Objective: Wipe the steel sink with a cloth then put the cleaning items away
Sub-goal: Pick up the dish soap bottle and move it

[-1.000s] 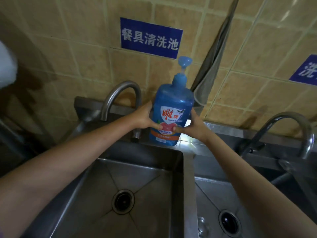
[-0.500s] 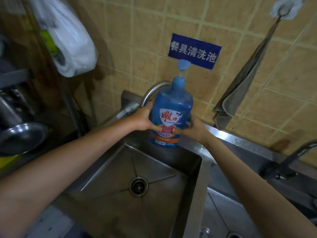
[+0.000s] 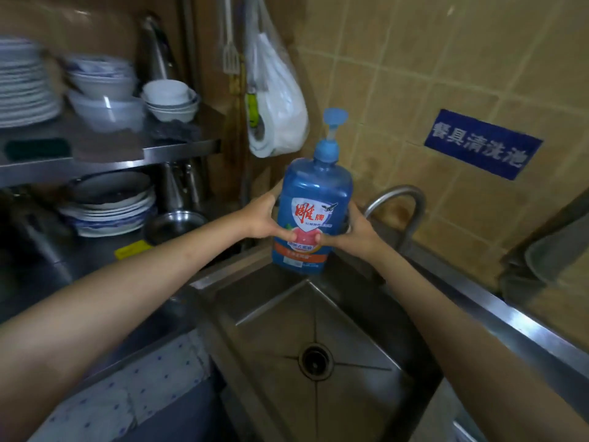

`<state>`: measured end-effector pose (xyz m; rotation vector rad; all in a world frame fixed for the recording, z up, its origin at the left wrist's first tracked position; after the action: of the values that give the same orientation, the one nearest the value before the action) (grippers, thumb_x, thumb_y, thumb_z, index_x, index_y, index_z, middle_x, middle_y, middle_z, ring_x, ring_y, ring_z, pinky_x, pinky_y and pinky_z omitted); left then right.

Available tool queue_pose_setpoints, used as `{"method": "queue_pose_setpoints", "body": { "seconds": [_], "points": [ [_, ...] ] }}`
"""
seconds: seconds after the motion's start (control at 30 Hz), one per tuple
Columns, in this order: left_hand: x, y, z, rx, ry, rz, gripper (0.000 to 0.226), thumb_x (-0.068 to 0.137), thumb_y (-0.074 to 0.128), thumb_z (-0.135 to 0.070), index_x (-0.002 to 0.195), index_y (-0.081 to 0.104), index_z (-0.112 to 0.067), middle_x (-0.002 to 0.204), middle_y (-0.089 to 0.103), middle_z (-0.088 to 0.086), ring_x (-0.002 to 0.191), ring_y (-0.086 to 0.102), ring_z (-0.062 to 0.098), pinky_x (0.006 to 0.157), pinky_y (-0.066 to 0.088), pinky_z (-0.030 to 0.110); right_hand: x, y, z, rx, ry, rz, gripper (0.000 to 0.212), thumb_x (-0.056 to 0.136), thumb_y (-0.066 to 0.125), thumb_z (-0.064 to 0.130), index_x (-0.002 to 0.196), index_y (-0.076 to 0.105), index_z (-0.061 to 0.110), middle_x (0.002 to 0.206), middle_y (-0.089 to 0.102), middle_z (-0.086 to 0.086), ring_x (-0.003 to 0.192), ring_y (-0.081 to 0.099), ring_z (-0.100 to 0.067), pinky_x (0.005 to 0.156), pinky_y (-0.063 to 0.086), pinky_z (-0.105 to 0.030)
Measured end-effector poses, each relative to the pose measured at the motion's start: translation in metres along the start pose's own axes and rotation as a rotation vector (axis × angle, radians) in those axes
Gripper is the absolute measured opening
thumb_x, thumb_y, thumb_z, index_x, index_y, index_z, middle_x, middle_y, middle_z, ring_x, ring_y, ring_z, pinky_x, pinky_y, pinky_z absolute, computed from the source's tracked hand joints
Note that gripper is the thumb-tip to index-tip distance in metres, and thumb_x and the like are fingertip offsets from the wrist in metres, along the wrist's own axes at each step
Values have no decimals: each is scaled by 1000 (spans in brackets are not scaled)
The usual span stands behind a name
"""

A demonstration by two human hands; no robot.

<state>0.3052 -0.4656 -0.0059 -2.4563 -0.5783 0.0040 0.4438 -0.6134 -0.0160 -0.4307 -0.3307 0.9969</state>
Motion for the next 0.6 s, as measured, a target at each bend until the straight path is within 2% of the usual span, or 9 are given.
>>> {"method": "queue_pose_setpoints", "body": {
  "seconds": [0.1,0.17,0.23,0.3,0.37,0.47,0.53,0.6],
  "points": [
    [-21,-36,11,6,-36,-72,102,61,87,-12,141,26,-28,133,47,-8,126,45,14,108,37,38,23,30,21,17,-44,44,109,46,90,49,137,35,28,128,57,5,118,55,-16,98,49,-45],
    [-35,-59,20,29,-80,-108,102,59,89,-17,138,27,-33,133,48,-9,126,46,14,109,37,40,33,51,40,12,-75,84,99,57,89,35,139,33,25,126,53,8,119,51,-14,98,47,-37],
    [-50,-82,28,31,-112,-153,110,53,91,-24,142,27,-29,136,48,-7,127,46,15,108,38,44,46,70,55,30,-109,132,90,66,85,19,139,33,22,122,51,9,117,50,-12,92,46,-29],
    [-64,-103,36,24,-138,-203,115,51,92,-22,145,25,-25,136,48,-6,127,46,16,108,38,45,57,91,71,46,-136,185,87,69,83,13,139,32,20,121,50,9,113,49,-8,88,45,-24],
    [-79,-123,45,20,-163,-254,118,51,92,-20,146,23,-24,136,47,-6,128,45,16,109,38,43,66,113,87,47,-152,225,89,66,85,16,138,33,23,123,52,9,114,50,-9,95,46,-30],
    [-101,-153,61,24,-188,-319,125,41,89,-41,146,24,-27,140,46,-6,129,45,16,109,38,43,80,147,109,47,-175,294,98,51,89,36,134,37,31,130,56,6,119,54,-16,101,47,-46],
    [-117,-172,70,46,-217,-348,122,49,91,-31,148,20,-23,141,43,-8,130,42,13,109,37,37,88,170,124,46,-191,322,101,43,87,45,131,39,34,130,58,6,119,55,-16,99,48,-48],
    [-131,-193,81,39,-229,-379,116,59,88,-10,149,17,-21,140,39,-9,131,38,13,108,37,35,97,194,139,38,-213,345,97,46,88,41,129,40,34,128,59,6,117,56,-15,100,48,-46]
  ]
}}
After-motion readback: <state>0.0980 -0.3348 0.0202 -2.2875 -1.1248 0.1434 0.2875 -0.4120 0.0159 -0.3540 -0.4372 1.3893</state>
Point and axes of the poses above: each hand's wrist, its own x-axis towards the middle knuckle, its own y-axis out of the palm, z = x × y, the point moved 3 cm from there along x, towards the middle knuckle
